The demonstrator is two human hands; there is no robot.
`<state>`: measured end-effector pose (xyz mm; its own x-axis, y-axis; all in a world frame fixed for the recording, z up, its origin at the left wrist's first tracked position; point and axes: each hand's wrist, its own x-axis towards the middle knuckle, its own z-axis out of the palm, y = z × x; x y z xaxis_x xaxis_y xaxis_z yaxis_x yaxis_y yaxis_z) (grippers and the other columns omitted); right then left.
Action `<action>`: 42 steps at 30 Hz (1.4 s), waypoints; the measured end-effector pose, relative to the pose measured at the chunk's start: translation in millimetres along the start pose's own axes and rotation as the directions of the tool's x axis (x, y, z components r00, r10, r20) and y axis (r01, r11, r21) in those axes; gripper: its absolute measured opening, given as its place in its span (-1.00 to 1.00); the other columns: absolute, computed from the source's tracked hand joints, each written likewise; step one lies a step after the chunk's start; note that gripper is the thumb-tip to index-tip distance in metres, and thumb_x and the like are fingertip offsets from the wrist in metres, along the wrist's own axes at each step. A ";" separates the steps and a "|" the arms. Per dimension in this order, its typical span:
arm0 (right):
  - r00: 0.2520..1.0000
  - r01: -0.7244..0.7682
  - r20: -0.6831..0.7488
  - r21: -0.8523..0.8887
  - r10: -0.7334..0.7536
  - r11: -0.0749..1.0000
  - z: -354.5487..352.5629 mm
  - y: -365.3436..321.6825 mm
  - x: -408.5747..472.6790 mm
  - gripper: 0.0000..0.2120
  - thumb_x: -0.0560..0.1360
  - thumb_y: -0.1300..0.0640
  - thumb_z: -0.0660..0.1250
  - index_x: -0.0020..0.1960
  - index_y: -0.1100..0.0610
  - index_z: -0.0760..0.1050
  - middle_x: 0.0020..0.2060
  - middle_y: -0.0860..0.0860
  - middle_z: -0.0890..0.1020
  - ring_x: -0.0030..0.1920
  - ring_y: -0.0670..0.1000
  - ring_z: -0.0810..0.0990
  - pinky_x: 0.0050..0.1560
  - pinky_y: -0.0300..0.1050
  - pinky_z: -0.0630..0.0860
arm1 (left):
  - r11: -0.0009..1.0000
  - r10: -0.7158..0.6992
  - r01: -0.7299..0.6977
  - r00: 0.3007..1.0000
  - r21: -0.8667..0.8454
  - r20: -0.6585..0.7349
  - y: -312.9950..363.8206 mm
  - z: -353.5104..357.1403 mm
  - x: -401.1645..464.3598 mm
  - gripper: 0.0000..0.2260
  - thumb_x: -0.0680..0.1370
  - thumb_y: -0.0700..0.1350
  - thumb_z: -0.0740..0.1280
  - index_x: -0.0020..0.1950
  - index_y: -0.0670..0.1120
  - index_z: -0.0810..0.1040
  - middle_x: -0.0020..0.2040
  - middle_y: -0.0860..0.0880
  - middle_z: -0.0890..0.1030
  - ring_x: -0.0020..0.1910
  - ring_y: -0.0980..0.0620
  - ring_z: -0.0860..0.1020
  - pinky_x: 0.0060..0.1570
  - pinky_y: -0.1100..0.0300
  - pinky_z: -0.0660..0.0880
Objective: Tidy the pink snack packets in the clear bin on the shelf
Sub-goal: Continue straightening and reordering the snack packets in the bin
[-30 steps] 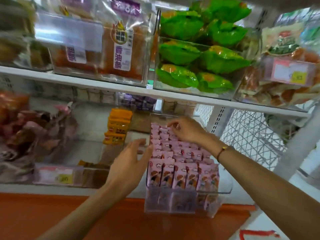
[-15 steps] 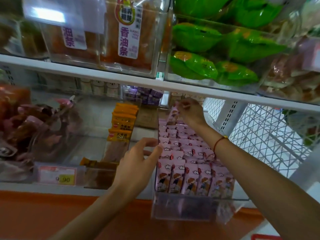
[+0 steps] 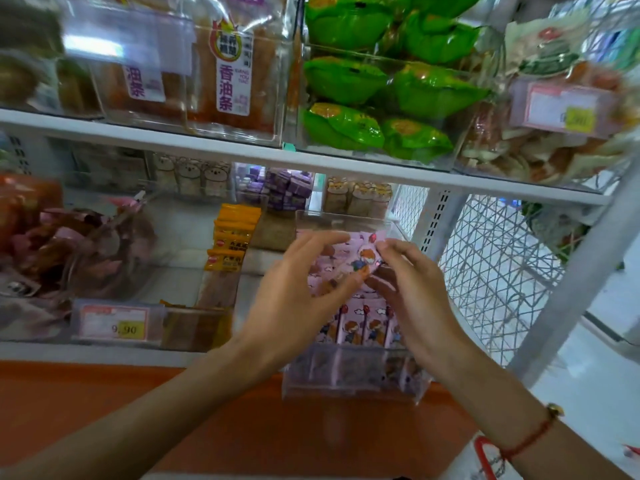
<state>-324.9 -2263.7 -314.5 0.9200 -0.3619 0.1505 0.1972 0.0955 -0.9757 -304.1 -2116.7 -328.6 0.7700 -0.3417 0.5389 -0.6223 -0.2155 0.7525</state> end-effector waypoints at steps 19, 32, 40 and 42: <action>0.942 0.075 0.331 -0.035 -0.060 0.997 0.4 0.8 -16.8 -0.75 0.61 0.13 0.11 0.05 -0.04 0.56 -0.18 -0.11 0.65 0.01 -0.08 0.59 0.13 -0.07 0.46 | 0.986 -0.115 0.111 0.993 -0.126 -0.024 -7.2 -9.6 -14.6 -0.61 0.31 0.22 0.39 0.09 0.22 0.43 0.03 0.28 0.59 0.04 0.38 0.54 -0.09 0.50 0.48; 0.976 0.197 0.117 -0.104 -0.185 0.975 0.1 3.6 -17.0 -0.62 0.29 -0.07 0.44 0.04 0.08 0.53 -0.03 -0.03 0.67 0.03 -0.08 0.64 0.04 -0.14 0.59 | 0.998 -0.056 0.056 0.998 -0.041 0.016 -4.6 -8.1 -14.5 -0.62 0.45 -0.04 0.45 0.21 0.20 0.46 0.03 0.30 0.59 0.01 0.35 0.56 -0.12 0.48 0.50; 0.995 -0.033 0.094 -0.108 0.044 0.994 -8.8 8.5 -7.5 -0.66 0.39 0.00 0.45 0.11 0.11 0.56 -0.01 0.08 0.67 -0.09 -0.01 0.65 -0.14 -0.19 0.50 | 0.793 -0.357 0.490 0.855 -0.362 0.376 -1.1 -7.9 -12.6 -0.64 0.41 0.10 0.35 0.12 -0.05 0.62 -0.12 0.02 0.72 -0.14 0.12 0.68 -0.26 0.38 0.54; 0.994 -0.041 0.101 -0.100 0.051 0.994 -9.6 7.6 -6.8 -0.66 0.40 0.01 0.45 0.12 0.11 0.56 0.00 0.10 0.67 -0.10 0.00 0.64 -0.13 -0.17 0.50 | 0.789 -0.355 0.496 0.850 -0.363 0.390 -1.4 -7.9 -12.1 -0.72 0.47 0.07 0.32 0.07 -0.05 0.63 -0.14 0.02 0.72 -0.15 0.14 0.68 -0.28 0.39 0.54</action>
<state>-332.9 -2269.3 -324.4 0.9584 -0.2609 0.1158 0.1246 0.0172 -0.9921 -311.4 -2105.1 -333.2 0.8199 -0.5709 0.0429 -0.0574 -0.0074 0.9983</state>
